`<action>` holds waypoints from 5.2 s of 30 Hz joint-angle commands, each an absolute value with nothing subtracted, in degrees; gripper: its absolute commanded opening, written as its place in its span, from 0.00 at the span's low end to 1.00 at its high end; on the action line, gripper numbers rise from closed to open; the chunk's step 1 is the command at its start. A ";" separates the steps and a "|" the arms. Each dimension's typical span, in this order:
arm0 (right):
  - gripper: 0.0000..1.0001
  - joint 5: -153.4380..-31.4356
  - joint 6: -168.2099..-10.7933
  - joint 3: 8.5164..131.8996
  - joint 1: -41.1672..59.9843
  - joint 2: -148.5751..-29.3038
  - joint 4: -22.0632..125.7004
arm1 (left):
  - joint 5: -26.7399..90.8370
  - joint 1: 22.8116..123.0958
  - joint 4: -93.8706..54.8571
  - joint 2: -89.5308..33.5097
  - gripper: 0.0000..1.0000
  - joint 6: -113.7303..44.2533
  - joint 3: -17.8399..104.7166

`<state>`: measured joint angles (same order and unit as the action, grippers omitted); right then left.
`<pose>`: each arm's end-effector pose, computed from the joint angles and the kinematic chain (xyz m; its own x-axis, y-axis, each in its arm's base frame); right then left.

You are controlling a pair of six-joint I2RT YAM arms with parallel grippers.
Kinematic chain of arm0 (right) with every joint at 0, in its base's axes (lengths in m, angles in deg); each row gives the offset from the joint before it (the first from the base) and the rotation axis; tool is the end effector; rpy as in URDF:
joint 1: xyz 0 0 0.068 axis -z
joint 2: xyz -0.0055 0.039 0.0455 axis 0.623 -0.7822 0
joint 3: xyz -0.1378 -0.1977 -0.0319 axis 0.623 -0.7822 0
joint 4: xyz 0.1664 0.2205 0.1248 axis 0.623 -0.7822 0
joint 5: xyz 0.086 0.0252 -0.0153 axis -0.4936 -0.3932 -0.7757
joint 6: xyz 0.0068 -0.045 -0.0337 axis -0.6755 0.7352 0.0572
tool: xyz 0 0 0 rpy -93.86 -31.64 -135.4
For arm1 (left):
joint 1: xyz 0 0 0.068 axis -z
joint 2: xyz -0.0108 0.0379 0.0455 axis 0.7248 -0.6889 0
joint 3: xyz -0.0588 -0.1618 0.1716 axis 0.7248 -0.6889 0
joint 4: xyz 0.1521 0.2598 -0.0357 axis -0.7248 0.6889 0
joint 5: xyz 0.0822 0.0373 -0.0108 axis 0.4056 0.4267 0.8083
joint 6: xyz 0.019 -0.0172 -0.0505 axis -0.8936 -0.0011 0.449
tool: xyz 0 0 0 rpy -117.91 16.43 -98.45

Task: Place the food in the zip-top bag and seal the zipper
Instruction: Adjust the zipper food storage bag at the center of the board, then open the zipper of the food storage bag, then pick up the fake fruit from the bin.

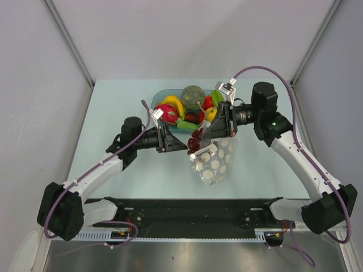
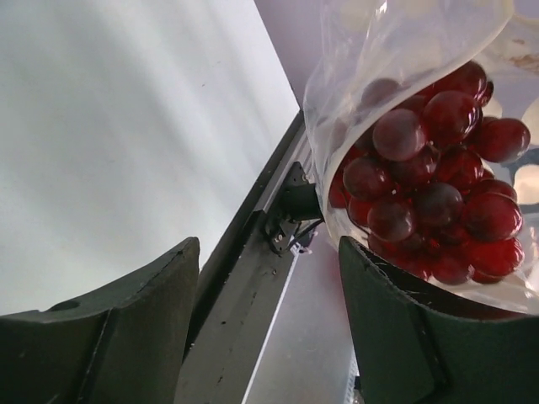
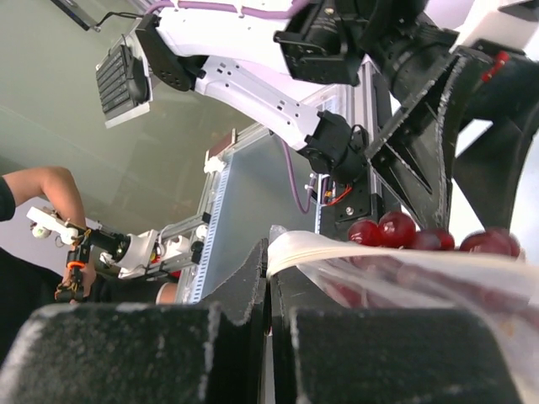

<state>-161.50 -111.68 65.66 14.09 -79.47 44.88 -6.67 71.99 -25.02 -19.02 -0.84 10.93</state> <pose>0.2737 0.1669 0.3804 -0.5830 -0.1426 -0.7999 -0.7886 -0.1376 0.5993 0.2649 -0.1587 0.2175 -0.8615 -0.1275 -0.4915 0.4323 0.3237 -0.8416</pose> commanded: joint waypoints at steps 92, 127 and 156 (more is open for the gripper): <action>0.00 -99.81 -88.14 62.68 21.04 -72.98 -4.45 | 12.63 90.14 17.22 -35.91 0.02 -44.30 47.20; 0.00 -108.53 -90.95 62.43 27.99 -75.36 -2.17 | 22.90 82.40 -10.36 -74.50 0.69 -138.42 64.26; 0.00 -110.02 -94.72 72.18 18.15 -82.48 3.98 | 16.58 75.73 -17.05 -51.84 0.00 -102.53 66.10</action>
<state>-109.72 -92.14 69.29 20.32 -81.83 0.30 18.40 78.27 -13.65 -58.51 -117.15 61.99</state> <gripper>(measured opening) 0.010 0.026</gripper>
